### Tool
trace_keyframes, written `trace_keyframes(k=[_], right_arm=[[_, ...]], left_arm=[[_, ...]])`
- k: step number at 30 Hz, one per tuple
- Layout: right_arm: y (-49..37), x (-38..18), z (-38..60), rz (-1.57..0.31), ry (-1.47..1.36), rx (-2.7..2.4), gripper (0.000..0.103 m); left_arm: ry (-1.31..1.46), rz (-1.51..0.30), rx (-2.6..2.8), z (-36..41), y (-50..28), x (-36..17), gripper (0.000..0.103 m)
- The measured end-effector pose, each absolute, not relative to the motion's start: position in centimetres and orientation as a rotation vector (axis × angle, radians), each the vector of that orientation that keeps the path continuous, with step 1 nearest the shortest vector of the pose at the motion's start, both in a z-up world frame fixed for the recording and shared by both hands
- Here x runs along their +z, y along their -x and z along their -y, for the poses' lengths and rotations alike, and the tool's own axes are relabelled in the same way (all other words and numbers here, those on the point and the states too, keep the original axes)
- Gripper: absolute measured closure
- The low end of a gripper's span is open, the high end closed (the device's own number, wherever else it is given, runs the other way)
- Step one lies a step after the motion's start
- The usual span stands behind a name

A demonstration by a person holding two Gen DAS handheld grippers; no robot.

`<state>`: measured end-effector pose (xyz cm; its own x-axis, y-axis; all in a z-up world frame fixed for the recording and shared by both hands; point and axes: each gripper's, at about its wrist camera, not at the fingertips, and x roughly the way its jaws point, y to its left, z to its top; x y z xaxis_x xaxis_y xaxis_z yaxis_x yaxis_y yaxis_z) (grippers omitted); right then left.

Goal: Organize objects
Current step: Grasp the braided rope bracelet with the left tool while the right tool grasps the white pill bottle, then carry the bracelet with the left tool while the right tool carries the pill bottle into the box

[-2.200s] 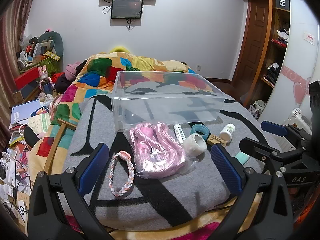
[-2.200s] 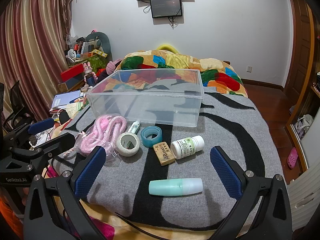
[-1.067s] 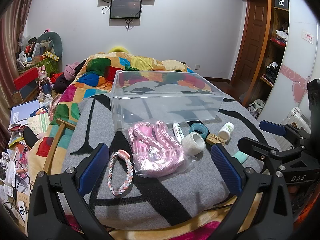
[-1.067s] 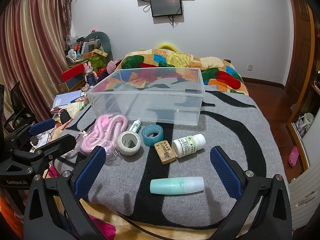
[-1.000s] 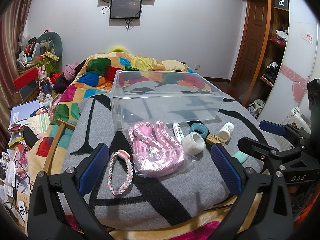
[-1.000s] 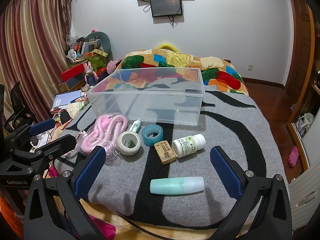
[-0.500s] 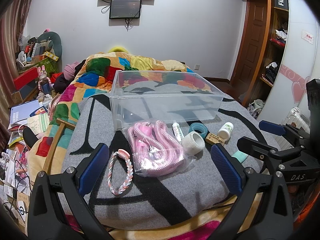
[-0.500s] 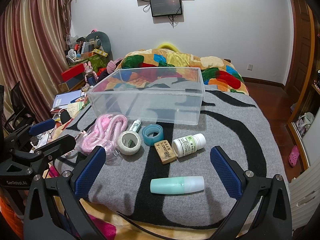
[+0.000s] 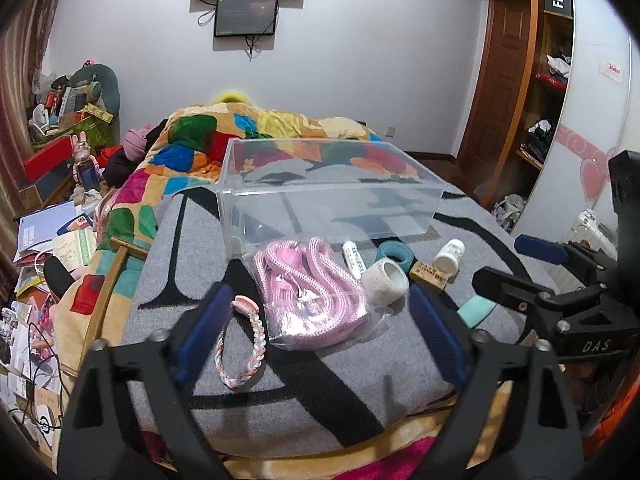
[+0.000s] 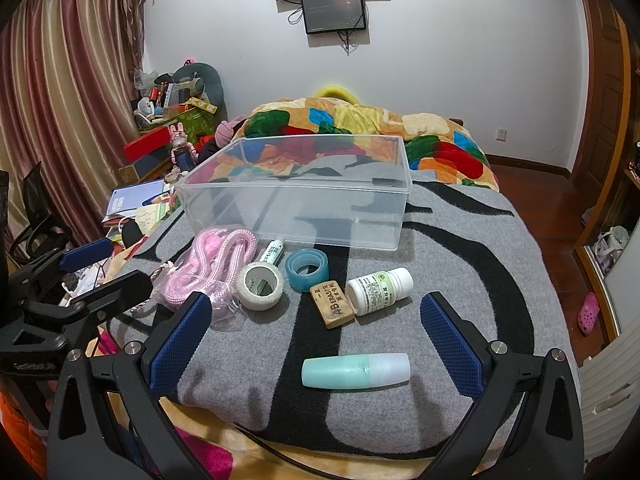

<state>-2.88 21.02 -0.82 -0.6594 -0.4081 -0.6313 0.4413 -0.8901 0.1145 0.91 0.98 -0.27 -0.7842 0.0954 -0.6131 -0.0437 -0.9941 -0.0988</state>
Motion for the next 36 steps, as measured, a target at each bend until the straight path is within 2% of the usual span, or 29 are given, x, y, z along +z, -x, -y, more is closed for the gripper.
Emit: trace_keyframes(k=[9, 19, 20, 22, 24, 26, 27, 29, 30, 36], right_arm=[[3.7, -1.4, -21.9, -0.069, -0.954, -2.524, 0.001], [7.3, -3.4, -23.6, -0.037, -1.06, -2.524, 0.019], [7.6, -3.7, -23.6, -0.032, -1.071, -2.522, 0.022], [8.3, -4.2, -23.6, -0.033, -1.089, -2.521, 0.025], [9.1, -4.7, -23.6, -0.032, -1.106, -2.517, 0.028], [9.8, -5.2, -23.5, -0.032, -1.123, -2.509, 0.03], [10.2, -5.4, -23.5, -0.033, -1.129, -2.506, 0.032], [10.8, -5.9, -23.4, -0.023, -1.145, -2.483, 0.048], [11.1, -6.1, -23.4, -0.014, -1.153, -2.466, 0.053], [10.6, -5.9, -23.6, -0.003, -1.119, -2.469, 0.052]], left_arm=[[1.086, 0.134, 2.928, 2.4, -1.6, -1.3, 0.027], [1.266, 0.108, 2.879, 4.2, -0.6, -5.1, 0.03], [1.277, 0.104, 2.872, 4.1, -0.4, -5.4, 0.036], [1.275, 0.086, 2.889, 4.0, -0.2, -5.9, 0.04], [1.262, 0.085, 2.898, 4.1, 0.0, -5.9, 0.052], [1.256, 0.101, 2.906, 4.5, 0.1, -5.7, 0.074], [1.257, 0.113, 2.91, 4.7, 0.2, -5.7, 0.08], [1.257, 0.143, 2.913, 5.3, 0.3, -5.6, 0.097], [1.257, 0.164, 2.915, 5.6, 0.2, -5.6, 0.098], [1.205, 0.199, 2.945, 6.2, 0.1, -4.3, 0.099]])
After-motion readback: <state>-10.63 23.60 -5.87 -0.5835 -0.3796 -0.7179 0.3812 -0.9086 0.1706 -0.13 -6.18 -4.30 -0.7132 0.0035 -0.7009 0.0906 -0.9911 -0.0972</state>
